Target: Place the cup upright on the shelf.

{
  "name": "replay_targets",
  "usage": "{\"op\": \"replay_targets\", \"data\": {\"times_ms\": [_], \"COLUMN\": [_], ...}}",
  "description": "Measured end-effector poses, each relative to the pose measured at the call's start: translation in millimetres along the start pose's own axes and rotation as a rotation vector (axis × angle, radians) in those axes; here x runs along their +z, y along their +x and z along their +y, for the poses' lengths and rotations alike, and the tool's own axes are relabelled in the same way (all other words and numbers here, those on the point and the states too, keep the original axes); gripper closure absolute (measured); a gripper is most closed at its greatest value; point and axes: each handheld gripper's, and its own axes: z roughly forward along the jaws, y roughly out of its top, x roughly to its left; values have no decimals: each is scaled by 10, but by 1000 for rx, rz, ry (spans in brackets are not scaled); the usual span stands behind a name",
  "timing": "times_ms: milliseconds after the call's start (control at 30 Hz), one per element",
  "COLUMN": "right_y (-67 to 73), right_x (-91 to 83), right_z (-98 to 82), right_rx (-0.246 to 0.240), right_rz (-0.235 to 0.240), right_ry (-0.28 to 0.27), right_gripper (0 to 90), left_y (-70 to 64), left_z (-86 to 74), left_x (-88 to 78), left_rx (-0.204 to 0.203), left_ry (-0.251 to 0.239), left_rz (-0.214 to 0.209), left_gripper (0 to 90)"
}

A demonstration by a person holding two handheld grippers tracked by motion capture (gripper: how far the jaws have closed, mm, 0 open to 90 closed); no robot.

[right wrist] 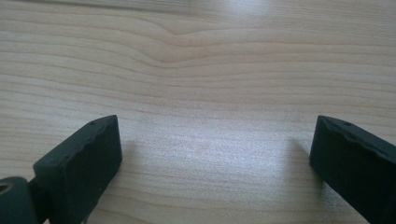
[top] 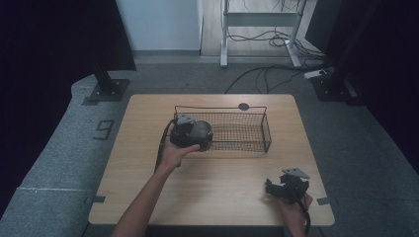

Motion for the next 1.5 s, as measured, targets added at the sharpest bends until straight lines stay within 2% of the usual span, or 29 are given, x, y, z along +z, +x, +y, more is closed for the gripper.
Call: {"op": "replay_targets", "data": {"times_ms": [667, 967, 1300, 1500], "right_y": [-3, -3, -3, -3], "right_x": [1, 1, 1, 1], "right_z": [-1, -1, -1, -1], "right_rx": [0, 0, 0, 0], "right_rz": [2, 2, 2, 2], "right_ry": [-2, -2, -2, -3], "right_gripper": [23, 24, 24, 24], "left_y": [165, 223, 334, 348], "left_z": [140, 226, 263, 257], "left_x": [214, 292, 444, 559], "left_rx": [-28, -25, -49, -49], "left_ry": [7, 3, 28, 41], "left_rz": [27, 31, 40, 55], "left_gripper": [150, 150, 150, 150]}}
